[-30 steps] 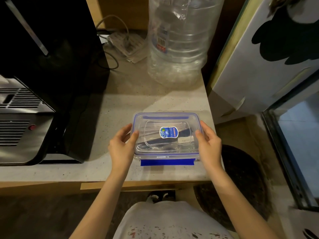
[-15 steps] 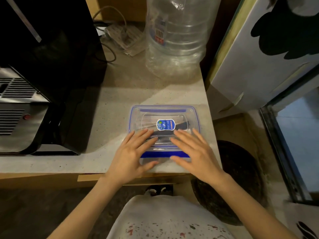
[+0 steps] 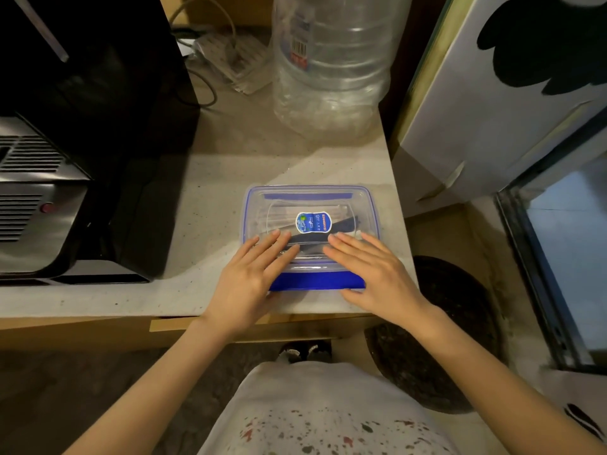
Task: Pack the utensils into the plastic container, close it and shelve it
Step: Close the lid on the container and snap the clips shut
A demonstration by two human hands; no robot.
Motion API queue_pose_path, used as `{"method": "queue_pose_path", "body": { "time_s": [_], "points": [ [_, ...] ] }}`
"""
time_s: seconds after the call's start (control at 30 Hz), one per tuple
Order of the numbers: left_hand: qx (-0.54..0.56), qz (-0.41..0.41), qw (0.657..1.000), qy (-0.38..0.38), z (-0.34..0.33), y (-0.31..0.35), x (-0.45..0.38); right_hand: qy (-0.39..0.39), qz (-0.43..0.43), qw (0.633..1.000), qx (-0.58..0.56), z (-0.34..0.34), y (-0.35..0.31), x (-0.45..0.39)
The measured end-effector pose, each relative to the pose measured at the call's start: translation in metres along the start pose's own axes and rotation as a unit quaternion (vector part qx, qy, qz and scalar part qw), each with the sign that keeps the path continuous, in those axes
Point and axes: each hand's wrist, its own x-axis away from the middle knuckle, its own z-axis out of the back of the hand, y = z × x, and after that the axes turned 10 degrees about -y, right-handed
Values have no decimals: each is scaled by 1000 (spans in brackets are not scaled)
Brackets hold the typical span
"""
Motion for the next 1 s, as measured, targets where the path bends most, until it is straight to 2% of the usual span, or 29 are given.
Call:
{"method": "queue_pose_path", "body": {
  "time_s": [0.13,0.33,0.8,0.9,1.0],
  "points": [
    [19,3,999,-26,10,-1,0,-39,8,999,-21,8,3,-1],
    [68,-4,997,-38,20,-6,-6,-54,-2,997,-62,15,5,-7],
    [79,-24,996,-44,25,-17,-14,-43,-7,991,-128,19,6,-10],
    [144,-17,988,-45,37,-21,-22,-42,-44,973,-223,25,7,-15],
    [221,22,974,-41,42,-27,-41,10,-72,958,-279,27,16,-33]
  ]
}}
